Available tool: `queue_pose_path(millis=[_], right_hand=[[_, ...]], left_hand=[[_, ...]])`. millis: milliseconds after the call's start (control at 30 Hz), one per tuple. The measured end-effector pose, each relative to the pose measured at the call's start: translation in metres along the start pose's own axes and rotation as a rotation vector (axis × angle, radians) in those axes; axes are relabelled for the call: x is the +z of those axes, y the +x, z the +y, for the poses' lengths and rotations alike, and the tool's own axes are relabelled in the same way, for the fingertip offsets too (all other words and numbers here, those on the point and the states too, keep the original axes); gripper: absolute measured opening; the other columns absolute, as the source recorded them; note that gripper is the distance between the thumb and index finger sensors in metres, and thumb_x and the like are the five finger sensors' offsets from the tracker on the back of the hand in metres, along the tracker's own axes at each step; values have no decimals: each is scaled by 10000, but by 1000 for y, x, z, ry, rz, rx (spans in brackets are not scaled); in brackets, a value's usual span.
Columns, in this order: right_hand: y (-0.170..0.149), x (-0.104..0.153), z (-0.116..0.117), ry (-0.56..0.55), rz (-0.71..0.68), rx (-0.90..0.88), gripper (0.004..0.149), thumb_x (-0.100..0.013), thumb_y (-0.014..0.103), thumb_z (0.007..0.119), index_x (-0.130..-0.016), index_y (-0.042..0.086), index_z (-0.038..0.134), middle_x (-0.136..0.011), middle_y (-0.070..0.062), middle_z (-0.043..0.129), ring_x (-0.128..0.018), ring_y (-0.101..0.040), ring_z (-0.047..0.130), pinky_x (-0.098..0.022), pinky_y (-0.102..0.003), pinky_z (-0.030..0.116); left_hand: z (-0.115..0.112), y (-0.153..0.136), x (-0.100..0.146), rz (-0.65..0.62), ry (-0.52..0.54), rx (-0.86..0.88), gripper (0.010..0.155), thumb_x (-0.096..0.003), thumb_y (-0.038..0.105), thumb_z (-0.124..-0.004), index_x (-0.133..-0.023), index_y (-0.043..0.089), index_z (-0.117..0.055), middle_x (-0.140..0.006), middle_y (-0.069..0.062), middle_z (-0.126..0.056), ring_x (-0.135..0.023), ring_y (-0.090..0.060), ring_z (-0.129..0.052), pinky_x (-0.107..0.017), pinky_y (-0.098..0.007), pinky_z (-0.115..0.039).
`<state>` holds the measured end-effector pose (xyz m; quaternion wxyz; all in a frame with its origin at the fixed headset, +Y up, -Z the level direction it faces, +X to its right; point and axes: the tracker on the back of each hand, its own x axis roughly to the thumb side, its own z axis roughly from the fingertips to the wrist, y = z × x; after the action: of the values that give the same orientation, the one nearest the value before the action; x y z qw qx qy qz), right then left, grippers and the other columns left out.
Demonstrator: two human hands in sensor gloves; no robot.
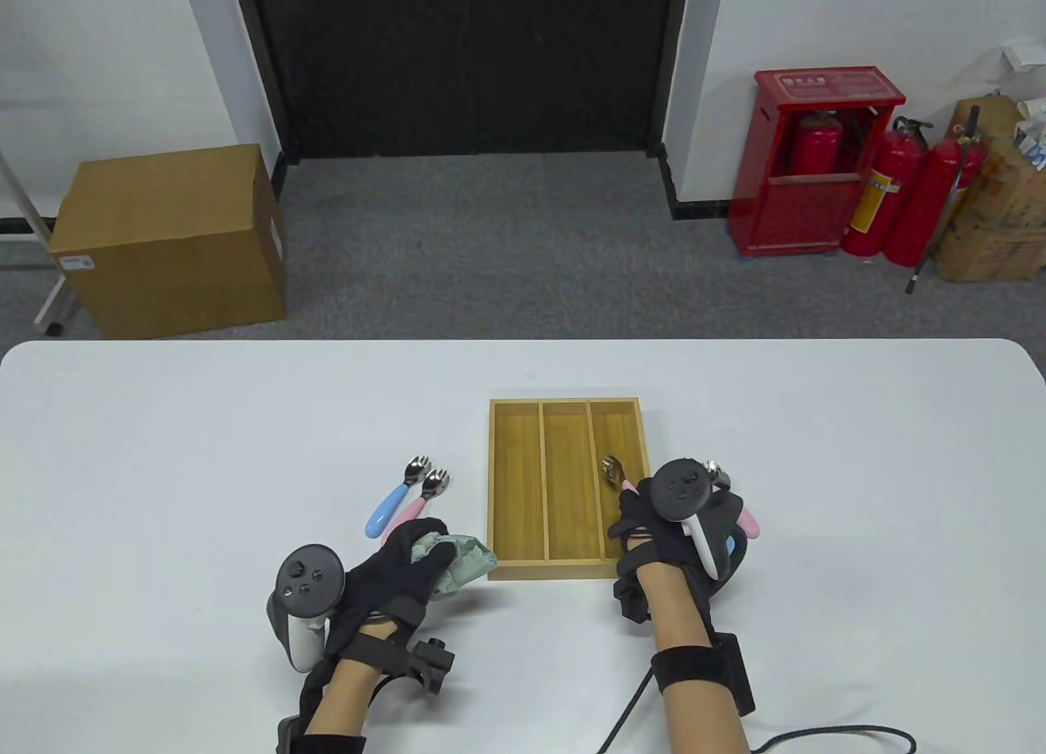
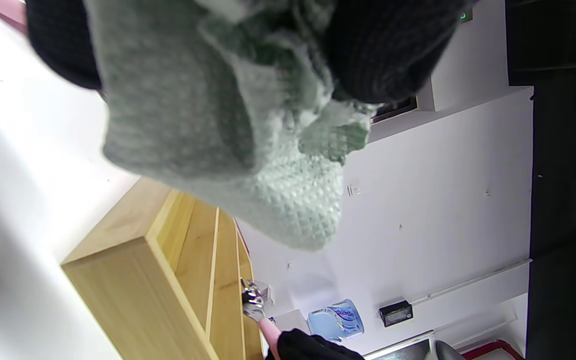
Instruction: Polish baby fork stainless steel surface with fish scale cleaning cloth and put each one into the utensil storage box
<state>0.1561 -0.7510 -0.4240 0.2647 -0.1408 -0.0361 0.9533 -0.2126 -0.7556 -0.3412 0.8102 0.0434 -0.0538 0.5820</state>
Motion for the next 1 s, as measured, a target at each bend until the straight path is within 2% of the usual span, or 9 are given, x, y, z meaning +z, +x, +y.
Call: queue_pose_path(millis=[467,667,800,867,1000], right_hand=[[5,-7,25,164,27,143,444,-426,347,831,-770,70,875,-1033,-260,482,-903,-541,458,-638,-701,358],[7,-11,23,183,20,122,443,-422,347,839,-774,80,862,-1039,-255,469,-910,-536,447,-643,-699,347],[7,-18,0,150,-36,41,452,-420,341,841,-789,81,854,-1040,-252,486,-912,-535,460,-645,-699,365],[2,-24,-23,110,-42,3,453,-419,331,844,-791,73,852,-1040,-251,491,-914,-534,457,-646,-699,363],[-21,-35,-59,44,16,68,463,-419,326,847,-806,72,839,-1044,-247,490,-922,-531,451,-652,-698,358]], left_hand=[[-4,-2,0,-3,-42,106,602,-529,594,-744,-956,170,-757,-803,-103,-946,-589,-283,-1044,-460,-510,-820],[-3,-7,-1,16,-52,157,626,-540,619,-701,-963,161,-753,-815,-117,-938,-600,-298,-1036,-466,-519,-810],[-1,-10,-1,23,-40,187,631,-543,623,-690,-961,155,-756,-811,-123,-940,-595,-304,-1037,-462,-523,-810],[0,-11,-2,28,-40,190,634,-545,626,-687,-963,154,-754,-814,-125,-939,-599,-306,-1036,-464,-524,-809],[2,-12,-1,28,-26,185,637,-543,626,-687,-960,149,-758,-808,-128,-943,-591,-308,-1039,-458,-525,-810]])
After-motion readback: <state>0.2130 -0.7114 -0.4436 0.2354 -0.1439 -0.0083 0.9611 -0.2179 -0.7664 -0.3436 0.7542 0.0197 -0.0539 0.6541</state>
